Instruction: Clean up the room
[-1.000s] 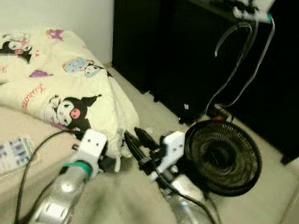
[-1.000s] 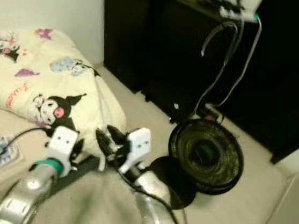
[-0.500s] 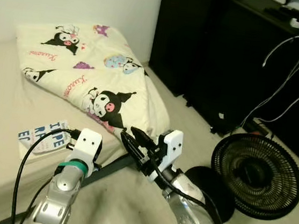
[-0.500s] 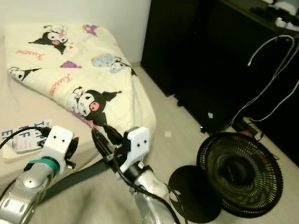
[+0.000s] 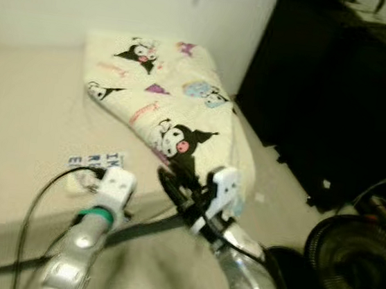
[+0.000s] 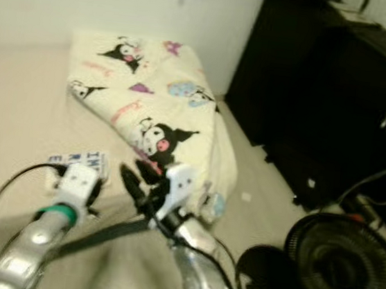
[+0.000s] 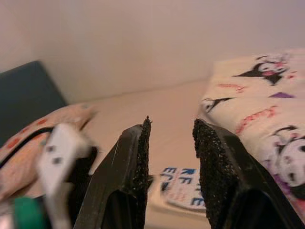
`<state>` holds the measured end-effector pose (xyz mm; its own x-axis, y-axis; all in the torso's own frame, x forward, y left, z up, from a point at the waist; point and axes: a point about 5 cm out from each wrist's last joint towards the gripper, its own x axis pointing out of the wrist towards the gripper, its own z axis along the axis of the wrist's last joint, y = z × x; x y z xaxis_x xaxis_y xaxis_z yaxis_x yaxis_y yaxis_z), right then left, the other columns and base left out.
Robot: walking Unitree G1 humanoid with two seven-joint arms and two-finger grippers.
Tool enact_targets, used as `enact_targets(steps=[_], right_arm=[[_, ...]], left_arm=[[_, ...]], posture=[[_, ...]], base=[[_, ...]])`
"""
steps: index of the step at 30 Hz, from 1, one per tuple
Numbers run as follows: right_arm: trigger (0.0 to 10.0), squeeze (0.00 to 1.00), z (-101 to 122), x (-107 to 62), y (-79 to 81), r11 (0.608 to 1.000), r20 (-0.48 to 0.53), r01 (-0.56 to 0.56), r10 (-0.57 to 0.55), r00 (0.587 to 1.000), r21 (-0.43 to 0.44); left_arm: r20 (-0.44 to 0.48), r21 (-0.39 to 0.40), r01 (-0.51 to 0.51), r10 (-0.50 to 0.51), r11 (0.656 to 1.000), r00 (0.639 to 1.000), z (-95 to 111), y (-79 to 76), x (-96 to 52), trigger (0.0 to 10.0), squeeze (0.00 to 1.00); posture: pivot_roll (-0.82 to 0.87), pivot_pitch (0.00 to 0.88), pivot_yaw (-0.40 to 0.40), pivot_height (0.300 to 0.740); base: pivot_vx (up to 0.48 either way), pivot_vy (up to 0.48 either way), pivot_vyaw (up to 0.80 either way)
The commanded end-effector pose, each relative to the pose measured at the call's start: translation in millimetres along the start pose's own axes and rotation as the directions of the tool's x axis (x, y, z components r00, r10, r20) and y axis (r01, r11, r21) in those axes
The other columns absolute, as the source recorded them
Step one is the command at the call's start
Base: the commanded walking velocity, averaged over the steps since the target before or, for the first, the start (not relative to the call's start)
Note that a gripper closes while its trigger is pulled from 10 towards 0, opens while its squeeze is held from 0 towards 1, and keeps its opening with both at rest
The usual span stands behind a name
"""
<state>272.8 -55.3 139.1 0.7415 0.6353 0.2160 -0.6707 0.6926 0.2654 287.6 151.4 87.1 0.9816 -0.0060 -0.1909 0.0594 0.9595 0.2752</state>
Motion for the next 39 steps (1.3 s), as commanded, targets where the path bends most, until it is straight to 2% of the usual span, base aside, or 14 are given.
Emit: enact_targets(steps=[1,7,16,23,31,35,39], right_arm=[[10.0,0.0,-3.0,0.4,-2.4,0.999,-0.004,0.035,-0.035,0.999,0.041],[10.0,0.0,-2.3,-0.6,-7.6,0.997,-0.004,0.058,-0.058,0.998,0.048],[10.0,0.0,-2.8,-0.1,-3.5,0.999,-0.009,0.023,-0.023,1.0,0.04],[10.0,0.0,-4.5,0.2,-3.1,0.999,-0.02,0.018,-0.018,1.0,0.033],[10.0,0.0,-5.3,-0.4,-8.6,0.997,-0.026,0.051,-0.05,0.998,0.049],[10.0,0.0,-6.1,-1.6,-9.9,0.997,-0.027,0.057,-0.056,0.998,0.045],[10.0,0.0,-13.2,-5.5,-15.0,0.996,-0.054,0.087,-0.085,0.995,0.03]], left_arm=[[-0.014,-0.001,0.028,-0.028,1.0,1.0,-3.1,-8.6,-0.9,10.0,0.0],[-0.014,0.001,0.025,-0.025,1.0,1.0,-3.3,-7.6,-0.1,10.0,0.0],[-0.014,0.002,0.018,-0.018,1.0,1.0,-3.9,-6.3,0.5,10.0,0.0],[-0.017,-0.011,0.007,-0.007,1.0,1.0,-4.3,-4.9,0.5,10.0,0.0],[-0.034,-0.001,0.021,-0.021,1.0,0.999,-6.4,-6.6,1.0,10.0,0.0],[-0.096,0.055,0.103,-0.097,0.993,0.991,-20.3,-12.4,-2.6,10.0,0.0],[-0.2,0.207,0.246,-0.205,0.947,0.958,-58.7,-16.1,-15.1,10.0,0.0]], posture=[[0.05,0.037,0.007,0.74],[0.05,0.036,0.008,0.74],[0.05,0.035,0.007,0.74],[0.06,0.037,0.006,0.74],[0.05,0.034,0.008,0.74],[0.05,0.031,0.01,0.74],[0.05,0.029,0.012,0.74]], base=[[0.446,0.0,0.0],[0.449,0.0,0.0],[0.444,0.0,0.0],[0.419,0.0,0.75],[0.0,0.0,0.0],[0.0,0.0,0.0],[0.0,0.0,0.0]])
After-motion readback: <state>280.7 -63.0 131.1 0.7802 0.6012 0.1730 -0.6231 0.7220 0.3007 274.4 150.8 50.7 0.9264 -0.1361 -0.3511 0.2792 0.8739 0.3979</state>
